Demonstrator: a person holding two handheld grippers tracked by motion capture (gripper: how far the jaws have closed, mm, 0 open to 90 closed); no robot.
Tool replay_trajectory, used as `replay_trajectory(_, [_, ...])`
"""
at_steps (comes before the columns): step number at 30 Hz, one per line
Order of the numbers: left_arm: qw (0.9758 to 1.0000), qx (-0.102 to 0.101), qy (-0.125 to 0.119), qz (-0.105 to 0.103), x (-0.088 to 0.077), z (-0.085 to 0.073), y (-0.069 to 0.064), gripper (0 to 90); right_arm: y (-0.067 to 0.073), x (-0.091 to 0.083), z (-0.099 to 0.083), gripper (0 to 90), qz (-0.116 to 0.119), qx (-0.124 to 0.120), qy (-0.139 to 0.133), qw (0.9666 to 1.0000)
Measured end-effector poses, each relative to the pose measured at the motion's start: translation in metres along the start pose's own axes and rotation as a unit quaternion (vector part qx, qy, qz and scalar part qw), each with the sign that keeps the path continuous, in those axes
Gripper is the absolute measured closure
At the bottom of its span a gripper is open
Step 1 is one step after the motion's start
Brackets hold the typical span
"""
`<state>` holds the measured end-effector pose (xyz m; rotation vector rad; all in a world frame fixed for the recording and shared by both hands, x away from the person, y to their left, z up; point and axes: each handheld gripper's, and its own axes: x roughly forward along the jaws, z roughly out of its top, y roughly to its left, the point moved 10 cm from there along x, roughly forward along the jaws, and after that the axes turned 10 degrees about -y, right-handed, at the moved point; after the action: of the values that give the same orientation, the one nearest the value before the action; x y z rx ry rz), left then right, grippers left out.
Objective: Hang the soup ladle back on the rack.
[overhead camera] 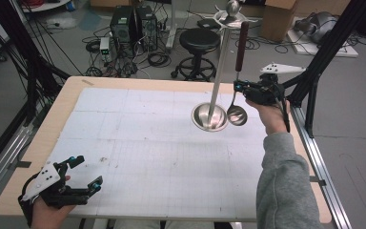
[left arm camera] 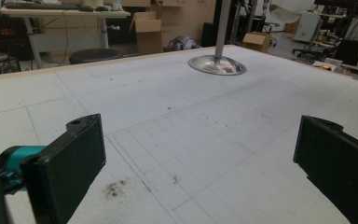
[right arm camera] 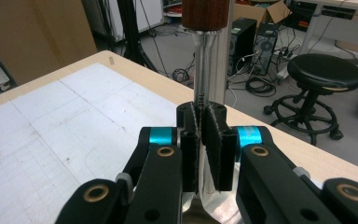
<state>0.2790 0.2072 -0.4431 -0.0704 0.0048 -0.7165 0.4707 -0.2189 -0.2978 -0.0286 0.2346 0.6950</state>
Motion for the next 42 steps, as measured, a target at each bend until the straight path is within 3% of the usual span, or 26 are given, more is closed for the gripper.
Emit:
replay_trajectory(13, [1.0, -0.002, -0.002, 0.0, 0.0, 0.001, 0.0, 2.5, -0.001, 0.007, -0.002, 82.0, -0.013, -0.014, -0.007, 0.9998])
replay_trajectory(22, [1.0, -0.005, -0.005, -0.003, 0.004, 0.002, -0.001, 2.5, 0.005, 0.003, 0.007, 55.0, -0.016, -0.034, -0.033, 0.9988])
replay_trajectory(29, [0.9999, -0.005, -0.011, -0.003, 0.005, 0.005, 0.0, 2.5, 0.018, -0.006, 0.004, 34.4, 0.013, -0.044, -0.049, 0.9977])
replay_trajectory(32, [0.9998, -0.007, -0.018, -0.003, 0.005, 0.009, 0.0, 2.5, 0.028, -0.009, 0.0, 24.9, 0.038, -0.046, -0.053, 0.9968])
replay_trajectory(36, [0.9997, -0.011, -0.021, -0.005, 0.006, 0.01, -0.002, 2.5, 0.042, -0.01, -0.011, 13.7, 0.076, -0.046, -0.04, 0.9953])
replay_trajectory(40, [0.9997, -0.01, -0.02, -0.009, 0.009, 0.011, -0.004, 2.5, 0.049, -0.011, -0.023, 0.0, 0.095, -0.042, -0.039, 0.9938])
replay_trajectory(42, [0.9997, -0.01, -0.02, -0.01, 0.009, 0.01, -0.004, 2.5, 0.05, -0.011, -0.029, 0.0, 0.103, -0.034, -0.039, 0.9933])
